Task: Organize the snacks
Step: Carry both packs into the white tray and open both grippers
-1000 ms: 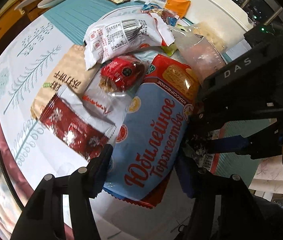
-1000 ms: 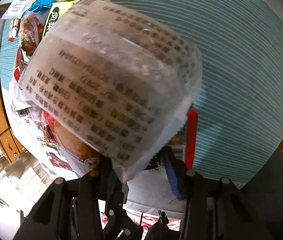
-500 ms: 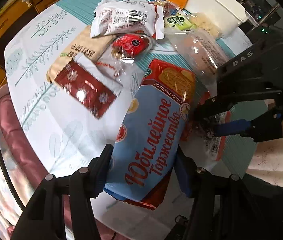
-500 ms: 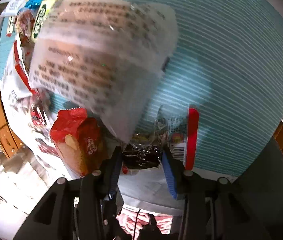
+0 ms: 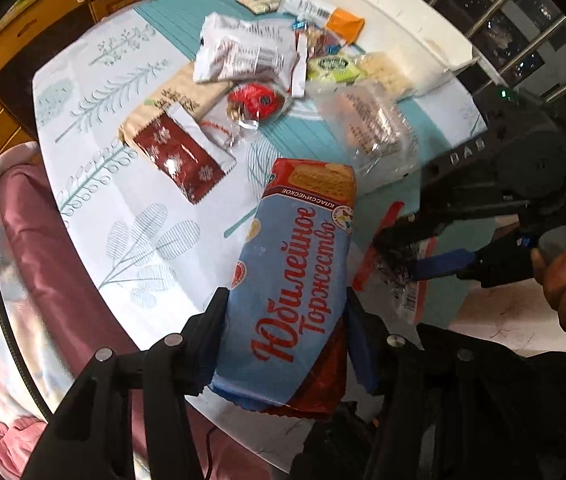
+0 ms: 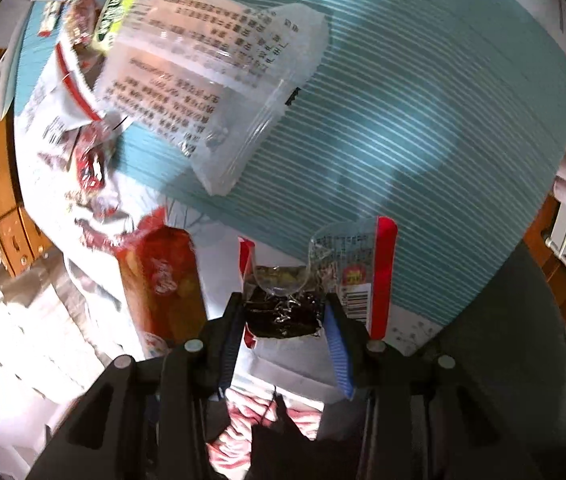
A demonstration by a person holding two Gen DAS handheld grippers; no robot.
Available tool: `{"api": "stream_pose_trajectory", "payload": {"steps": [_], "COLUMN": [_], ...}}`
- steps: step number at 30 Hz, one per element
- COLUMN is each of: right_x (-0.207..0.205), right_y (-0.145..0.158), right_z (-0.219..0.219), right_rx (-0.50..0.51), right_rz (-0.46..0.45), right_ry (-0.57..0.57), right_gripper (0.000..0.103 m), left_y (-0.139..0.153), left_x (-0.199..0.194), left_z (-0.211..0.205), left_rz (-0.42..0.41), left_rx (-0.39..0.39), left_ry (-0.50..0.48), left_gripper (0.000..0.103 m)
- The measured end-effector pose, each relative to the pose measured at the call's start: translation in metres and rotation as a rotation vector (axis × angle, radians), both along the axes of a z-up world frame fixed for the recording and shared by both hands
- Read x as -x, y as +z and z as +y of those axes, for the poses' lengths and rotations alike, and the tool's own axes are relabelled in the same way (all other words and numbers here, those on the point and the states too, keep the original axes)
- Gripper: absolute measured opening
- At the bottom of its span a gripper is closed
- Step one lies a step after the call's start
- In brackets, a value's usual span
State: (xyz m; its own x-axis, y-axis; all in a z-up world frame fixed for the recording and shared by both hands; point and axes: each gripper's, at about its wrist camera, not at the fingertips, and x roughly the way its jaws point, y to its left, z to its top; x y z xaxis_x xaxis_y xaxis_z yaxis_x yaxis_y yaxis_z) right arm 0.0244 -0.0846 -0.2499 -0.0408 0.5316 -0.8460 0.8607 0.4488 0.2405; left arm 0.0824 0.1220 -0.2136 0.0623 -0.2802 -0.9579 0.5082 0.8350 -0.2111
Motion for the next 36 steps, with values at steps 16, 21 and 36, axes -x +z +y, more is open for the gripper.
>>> {"api": "stream_pose_trajectory", "payload": {"steps": [16,21,36], "right_x": [-0.038,-0.051,-0.081], "right_y": [0.086,0.125,0.156], "right_z": [-0.021,-0.041,-0.137], "right_rx": [0.023,0.057,0.249], "right_rz": [-0.122,-0.227,-0.405], "right_ry": [0.349,0.405,0.49], "right_gripper": [0.039,0.039,0.04], "left_y": [0.085,0.108,0.142], "left_x": [-0.023,-0.033,-0.062], "left_z": [-0.035,-0.057,-0.156], "left_rz": [-0.107,-0.122,-0.148], "left_rx": [0.069,0.104,0.177], "left_ry": [0.038,0.07,0.194], "left_gripper": [0.052,0.052,0.052]}}
